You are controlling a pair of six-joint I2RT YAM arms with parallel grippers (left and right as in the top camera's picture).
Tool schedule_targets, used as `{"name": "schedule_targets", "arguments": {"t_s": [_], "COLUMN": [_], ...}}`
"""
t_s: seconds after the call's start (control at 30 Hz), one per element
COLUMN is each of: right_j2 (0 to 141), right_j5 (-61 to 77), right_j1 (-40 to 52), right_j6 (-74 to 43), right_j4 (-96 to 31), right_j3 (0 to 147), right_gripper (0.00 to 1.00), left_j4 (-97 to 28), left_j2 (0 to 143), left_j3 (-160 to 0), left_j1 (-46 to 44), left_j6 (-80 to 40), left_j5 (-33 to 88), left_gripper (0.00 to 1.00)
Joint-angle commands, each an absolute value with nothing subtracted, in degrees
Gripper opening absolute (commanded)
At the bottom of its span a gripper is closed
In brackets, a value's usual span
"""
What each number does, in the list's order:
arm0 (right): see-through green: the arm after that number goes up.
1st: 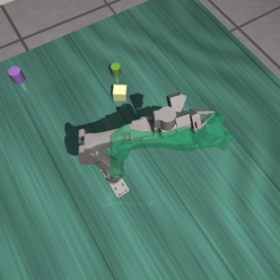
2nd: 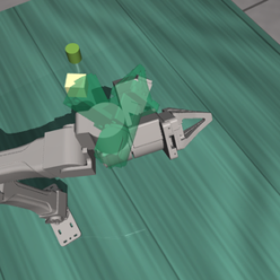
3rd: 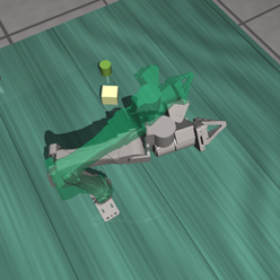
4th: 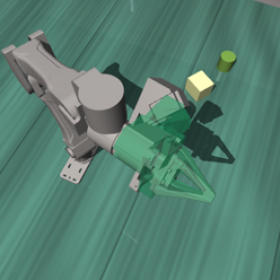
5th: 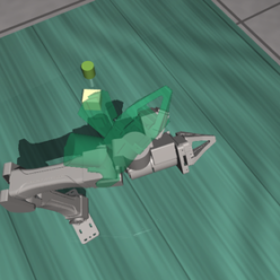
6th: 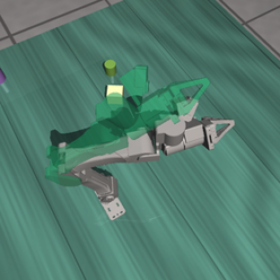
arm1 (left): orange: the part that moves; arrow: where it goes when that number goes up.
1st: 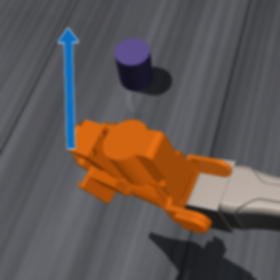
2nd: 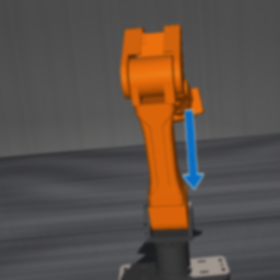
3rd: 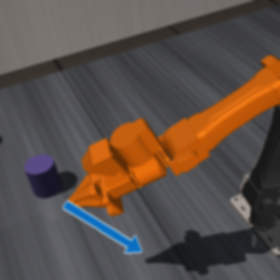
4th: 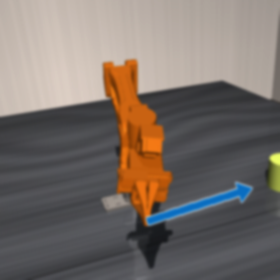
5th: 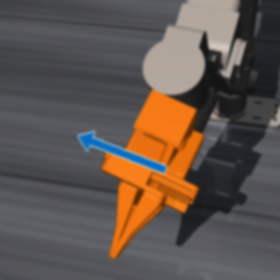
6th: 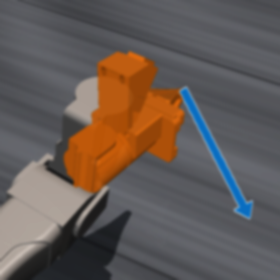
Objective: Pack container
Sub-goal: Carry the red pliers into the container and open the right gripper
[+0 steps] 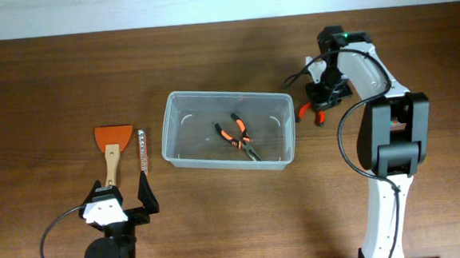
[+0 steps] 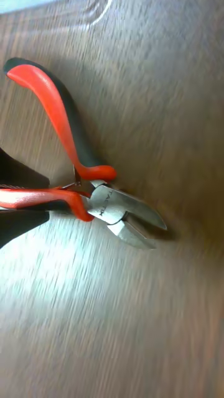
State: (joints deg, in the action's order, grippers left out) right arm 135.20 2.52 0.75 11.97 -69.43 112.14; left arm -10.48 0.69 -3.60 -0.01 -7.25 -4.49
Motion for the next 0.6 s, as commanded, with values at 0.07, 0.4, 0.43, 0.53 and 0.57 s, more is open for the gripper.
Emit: {"name": "schedule_targets", "arguments": {"t_s": [0.07,0.4,0.43,0.53,0.57], "right_j2": [131.8,131.6,131.6,131.6,131.6], "right_j5": [-0.7,1.6,1.8,2.3,2.6], "right_j1": [-1.4,1.8,2.5,6.7,7.7], "right_j6": [11.5,12.0,12.0,12.0,12.0], "right_j4": [-72.3,-82.6,-83.3,-87.4,-88.1], "right_j3": [122.5,145.3,146.8,152.9,153.6], "right_gripper": [0.06,0.04,0.04,0.04,0.04], "left_j4": [-10.4,-10.4,-10.4,-10.4,-10.4], "left_j2": [0.3,0.3,0.3,0.3,0.3], "left_j3": [-3.1,-3.1,-3.1,-3.1,-3.1], "left_j1": [0.3,0.3,0.3,0.3,0.3], "left_j6": [-6.3,-6.3,-6.3,-6.3,-6.3], "left_j5": [-3.9,-3.9,-3.9,-3.9,-3.9], "left_gripper": [0.99,0.99,0.99,0.99,0.99]}}
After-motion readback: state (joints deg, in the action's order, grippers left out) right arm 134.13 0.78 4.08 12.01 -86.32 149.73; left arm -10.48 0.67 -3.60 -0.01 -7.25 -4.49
